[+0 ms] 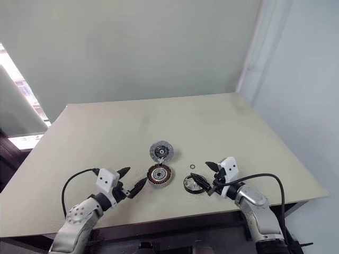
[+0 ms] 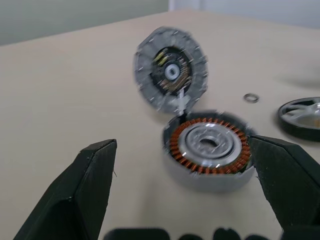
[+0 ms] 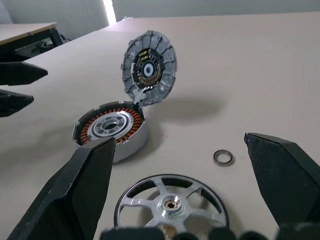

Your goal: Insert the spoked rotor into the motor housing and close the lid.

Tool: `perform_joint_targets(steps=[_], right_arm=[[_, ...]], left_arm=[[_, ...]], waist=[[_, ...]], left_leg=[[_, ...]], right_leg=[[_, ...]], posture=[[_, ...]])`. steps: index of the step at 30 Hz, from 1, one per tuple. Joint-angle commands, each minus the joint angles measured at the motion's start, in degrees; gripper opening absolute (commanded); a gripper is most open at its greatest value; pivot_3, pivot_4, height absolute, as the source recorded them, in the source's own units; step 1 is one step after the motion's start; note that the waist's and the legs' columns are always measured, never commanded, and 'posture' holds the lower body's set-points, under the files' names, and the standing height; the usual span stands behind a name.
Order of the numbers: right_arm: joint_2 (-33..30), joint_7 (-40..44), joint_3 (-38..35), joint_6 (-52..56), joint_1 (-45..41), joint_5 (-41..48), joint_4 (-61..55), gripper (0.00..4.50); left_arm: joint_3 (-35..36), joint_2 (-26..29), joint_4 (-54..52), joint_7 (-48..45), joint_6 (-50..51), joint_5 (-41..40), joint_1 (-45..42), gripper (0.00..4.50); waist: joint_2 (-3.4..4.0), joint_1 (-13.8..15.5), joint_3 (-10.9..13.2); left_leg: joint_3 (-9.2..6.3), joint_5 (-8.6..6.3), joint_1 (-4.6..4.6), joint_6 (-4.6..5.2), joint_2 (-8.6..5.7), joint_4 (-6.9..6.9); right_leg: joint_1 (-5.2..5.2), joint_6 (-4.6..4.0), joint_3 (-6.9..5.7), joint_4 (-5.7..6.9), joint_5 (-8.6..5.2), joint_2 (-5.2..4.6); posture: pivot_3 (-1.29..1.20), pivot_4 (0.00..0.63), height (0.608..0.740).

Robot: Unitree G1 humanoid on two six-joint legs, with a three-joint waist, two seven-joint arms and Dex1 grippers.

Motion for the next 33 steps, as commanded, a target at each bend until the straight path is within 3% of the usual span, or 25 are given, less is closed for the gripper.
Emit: perform_joint_targets(steps=[1, 33], right_arm=[[-0.4, 0.1, -0.5, -0.3, -0.8, 0.2, -2.2, 4.50], [0.0, 0.0, -0.8, -1.2, -2.3, 0.1, -1.2, 4.50]], left_arm=[[1.4, 0.6, -3.1, -0.1, 0.1, -1.6, -0.5, 4.46], [0.5, -0.2, -5.3, 1.2, 2.3, -1.3, -2.7, 4.46]], waist=[[0.00, 0.0, 0.0], [-0.01, 0.0, 0.0]], left_leg=[[0.00, 0.00, 0.00, 0.00, 0.00, 0.01], [0.02, 0.00, -0.01, 0.00, -0.01, 0.01]], right_leg=[[0.00, 0.00, 0.00, 0.00, 0.00, 0.00], [-0.01, 0.00, 0.00, -0.01, 0.00, 0.00]], posture=[[0.00, 0.000, 0.740], [0.00, 0.000, 0.740]])
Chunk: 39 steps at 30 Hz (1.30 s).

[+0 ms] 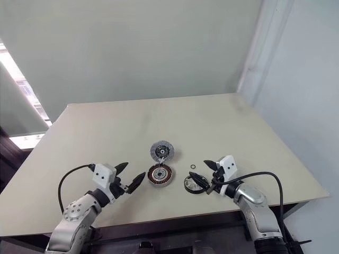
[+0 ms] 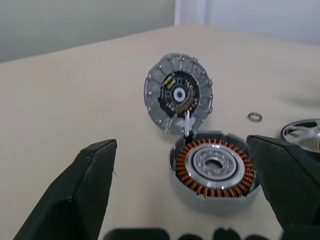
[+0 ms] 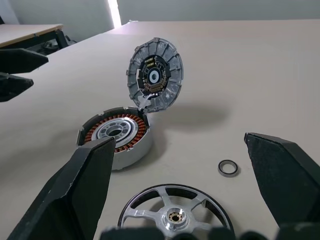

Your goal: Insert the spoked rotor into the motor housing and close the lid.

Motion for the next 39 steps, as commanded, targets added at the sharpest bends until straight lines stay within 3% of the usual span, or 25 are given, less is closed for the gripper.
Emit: perform_joint_targets(steps=[1, 5, 10, 20, 27, 39], right_arm=[[-0.1, -0.8, -1.2, -1.1, -0.6, 0.1, -1.4, 4.50], [1.4, -7.2, -3.3, 3.0, -1.7, 0.5, -2.7, 4.50], [-0.7, -13.2, -2.5, 15.8, -5.0, -0.6, -6.6, 4.50], [-2.1, -19.1, 0.3, 37.5, -18.7, -2.1, -3.6, 4.50], [0.2, -17.9, 4.6, 37.3, -26.4, -5.1, 7.4, 4.50], [5.6, -16.6, 7.9, 24.9, -31.9, -11.7, 25.7, 4.50]], left_arm=[[-0.2, 0.1, -1.2, -0.1, -0.6, -0.1, -1.4, 4.46], [-0.3, 0.4, -1.2, -0.4, -0.4, -0.2, -1.8, 4.46], [-0.5, 1.1, -1.6, -1.5, 0.9, -0.6, -1.9, 4.46], [-2.7, 2.2, -1.7, -4.6, 4.2, -1.3, -4.0, 4.46], [-3.8, 2.0, -0.6, -5.2, 3.9, -0.8, -5.5, 4.46], [-4.6, 1.8, -0.7, -5.0, 2.6, -0.2, -4.1, 4.46]], waist=[[0.00, 0.0, 0.0], [0.00, 0.0, 0.0], [0.01, 0.0, 0.0], [0.01, -0.1, 0.0], [0.01, -0.1, 0.0], [0.03, -0.2, 0.0]], left_leg=[[0.00, 0.00, 0.00, 0.00, 0.00, 0.00], [-0.01, 0.00, 0.00, 0.00, 0.01, -0.02], [0.03, 0.00, -0.01, 0.00, 0.00, 0.00], [0.00, 0.00, -0.05, 0.01, 0.00, -0.03], [0.01, 0.00, -0.05, 0.03, -0.01, -0.06], [0.01, 0.00, -0.05, 0.04, 0.00, -0.07]], right_leg=[[0.00, 0.00, 0.00, 0.00, 0.00, 0.00], [-0.01, 0.00, 0.00, 0.01, 0.00, 0.01], [-0.02, 0.00, 0.04, 0.01, 0.00, 0.01], [-0.09, 0.00, 0.02, 0.00, 0.00, 0.04], [-0.08, 0.01, 0.03, -0.02, 0.01, 0.04], [-0.09, 0.03, 0.04, -0.01, 0.03, 0.06]], posture=[[0.00, 0.000, 0.740], [0.00, 0.000, 0.740], [0.00, 0.000, 0.740], [0.00, 0.000, 0.740], [0.00, 0.000, 0.740], [0.00, 0.000, 0.740]])
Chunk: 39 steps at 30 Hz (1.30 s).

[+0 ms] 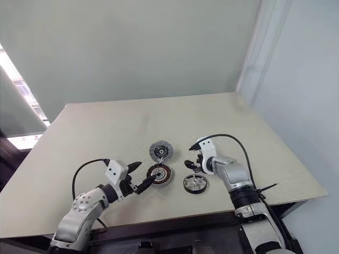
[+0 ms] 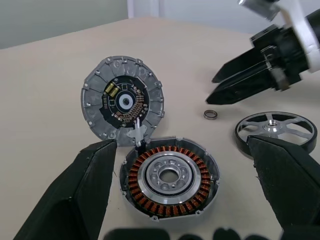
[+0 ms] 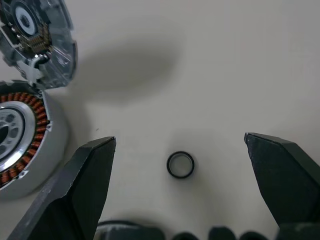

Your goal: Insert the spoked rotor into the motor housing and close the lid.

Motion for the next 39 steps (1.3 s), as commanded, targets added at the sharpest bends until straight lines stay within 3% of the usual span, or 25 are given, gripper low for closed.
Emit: perform_joint_targets(steps=[1, 12, 36, 39], right_arm=[[0.7, 0.7, 0.2, -4.2, -2.3, -1.9, 2.9, 4.50], [2.5, 0.4, 0.6, -7.9, -4.2, -5.6, 10.6, 4.50], [2.9, 3.6, 1.3, -1.5, -5.0, -8.1, 11.2, 4.50], [2.9, 3.7, 1.3, -1.2, -4.9, -8.3, 11.4, 3.96]], left_arm=[[0.1, 0.2, -1.3, 0.0, -1.5, 0.1, 0.3, 4.46], [0.4, 0.5, -0.3, -0.3, -2.4, 0.3, 0.1, 4.46], [-0.1, 0.1, 1.6, -0.7, -3.6, 0.6, -0.7, 4.46], [-0.1, 0.1, 1.7, -0.8, -3.7, 0.6, -0.8, 4.50]], waist=[[0.00, 0.0, 0.0], [0.02, 0.0, 0.0], [0.03, 0.0, 0.0], [0.03, 0.0, 0.0]], left_leg=[[0.00, 0.00, 0.00, 0.00, 0.00, -0.01], [0.00, 0.00, 0.01, 0.00, 0.00, 0.01], [-0.01, 0.00, 0.04, 0.00, 0.01, -0.03], [-0.01, 0.00, 0.04, 0.00, 0.01, -0.03]], right_leg=[[0.00, 0.01, 0.01, 0.00, 0.00, 0.00], [0.00, 0.01, 0.02, 0.03, 0.01, 0.01], [0.00, 0.04, 0.04, 0.03, 0.04, 0.04], [0.00, 0.04, 0.04, 0.03, 0.03, 0.04]], posture=[[0.00, 0.000, 0.740], [0.00, 0.000, 0.740], [0.00, 0.000, 0.740], [0.00, 0.000, 0.740]])
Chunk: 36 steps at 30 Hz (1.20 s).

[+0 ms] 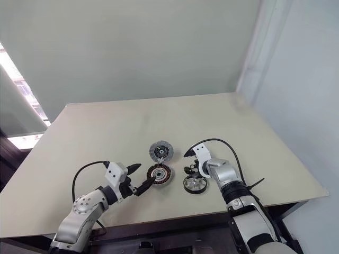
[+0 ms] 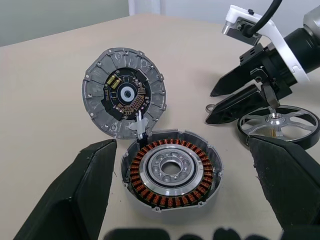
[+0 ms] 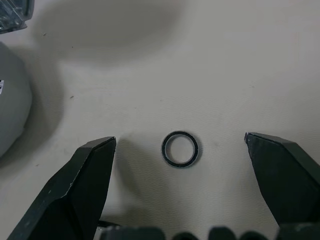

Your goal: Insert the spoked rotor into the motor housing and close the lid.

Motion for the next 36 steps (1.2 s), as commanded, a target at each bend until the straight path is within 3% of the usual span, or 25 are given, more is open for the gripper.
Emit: perform_joint_targets(steps=[1, 9, 17, 25, 36], right_arm=[[0.0, 0.9, 0.1, 0.9, -0.6, -0.2, -0.6, 3.58], [0.2, 0.9, -0.1, 1.0, -0.4, -0.7, -0.6, 0.81], [0.5, 0.2, -1.0, -0.5, -0.2, -0.5, -2.3, 0.81], [0.9, 2.3, -1.3, 3.8, 1.1, 1.8, -14.9, 0.81], [2.6, 3.1, 3.6, 11.7, 3.8, 2.9, -30.2, 0.81]], left_arm=[[-0.1, 0.0, -0.5, -0.3, -1.5, 0.1, -1.1, 4.50], [-0.2, -0.1, -0.4, -0.3, -1.6, 0.3, -1.3, 4.50], [0.2, -0.1, -0.3, 0.0, -1.7, 0.3, -1.3, 4.50], [4.2, 1.9, 0.4, -0.3, -2.4, -1.1, 0.4, 4.50], [8.3, 4.4, 1.0, -4.3, -4.2, -4.0, 4.7, 4.50]], waist=[[0.00, 0.0, 0.0], [0.00, -0.2, 0.0], [0.00, -0.2, 0.0], [0.02, -0.2, 0.0], [0.02, -0.2, 0.0]], left_leg=[[0.00, 0.00, 0.00, 0.00, 0.00, 0.00], [0.00, 0.00, 0.02, 0.00, 0.05, -0.02], [0.01, 0.00, 0.02, 0.00, 0.06, -0.01], [0.00, 0.00, 0.00, 0.00, 0.08, -0.05], [0.00, -0.01, -0.04, -0.01, 0.09, -0.11]], right_leg=[[0.00, 0.00, 0.00, 0.00, 0.00, 0.00], [0.00, 0.01, 0.00, 0.00, 0.01, 0.05], [0.00, -0.01, 0.01, 0.01, 0.01, 0.08], [-0.06, 0.04, 0.03, 0.01, 0.03, 0.10], [-0.14, -0.05, 0.03, -0.01, -0.02, 0.08]], posture=[[0.00, 0.000, 0.740], [0.00, 0.000, 0.740], [0.00, 0.000, 0.740], [0.00, 0.000, 0.740], [0.00, 0.000, 0.740]])
